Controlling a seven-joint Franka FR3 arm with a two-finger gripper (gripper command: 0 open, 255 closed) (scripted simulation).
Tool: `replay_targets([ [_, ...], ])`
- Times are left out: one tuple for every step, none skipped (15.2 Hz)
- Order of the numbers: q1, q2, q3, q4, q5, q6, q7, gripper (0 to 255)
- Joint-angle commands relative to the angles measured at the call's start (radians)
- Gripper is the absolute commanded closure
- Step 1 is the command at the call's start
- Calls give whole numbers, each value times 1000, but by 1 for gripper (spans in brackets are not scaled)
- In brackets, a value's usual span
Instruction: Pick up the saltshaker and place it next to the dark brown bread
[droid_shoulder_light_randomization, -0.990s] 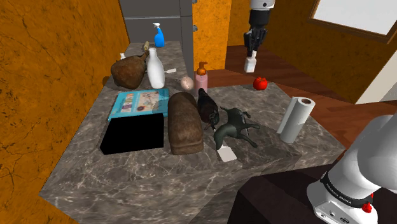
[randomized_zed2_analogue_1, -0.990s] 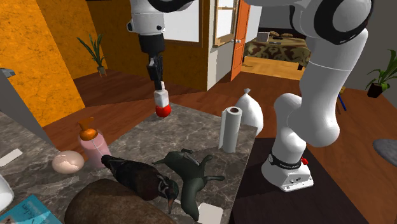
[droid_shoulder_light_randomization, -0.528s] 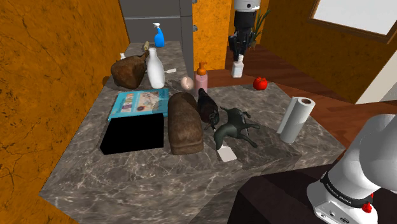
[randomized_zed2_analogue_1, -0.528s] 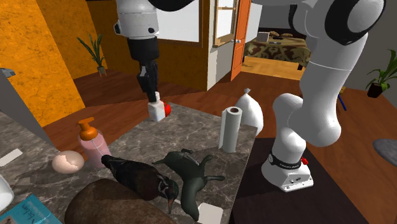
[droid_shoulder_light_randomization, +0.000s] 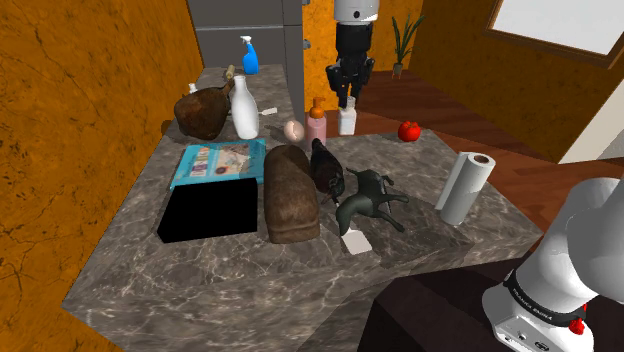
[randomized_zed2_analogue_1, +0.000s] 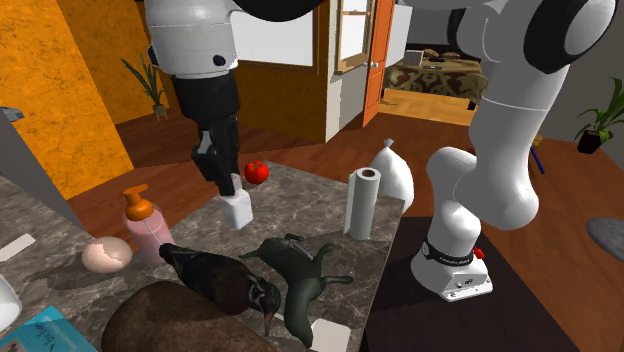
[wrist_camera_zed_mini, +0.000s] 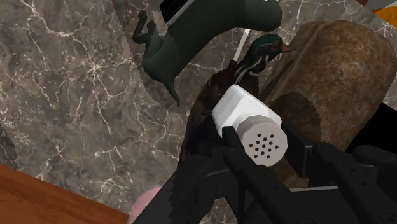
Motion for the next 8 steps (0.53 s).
replay_targets([
  [21, 29, 24, 36, 2, -6, 47, 255],
  [32, 41, 36, 50, 3, -8, 69, 255],
  [43, 55, 47, 67, 3, -10, 92, 255],
  [55, 69, 59, 84, 3, -13, 115, 255],
  [66, 85, 70, 103, 3, -16, 137, 255],
  [77, 101, 81, 123, 2, -20, 160, 255],
  [89, 119, 91, 145, 0, -24, 182, 255],
  [101, 138, 102, 169, -1, -29, 205, 255],
])
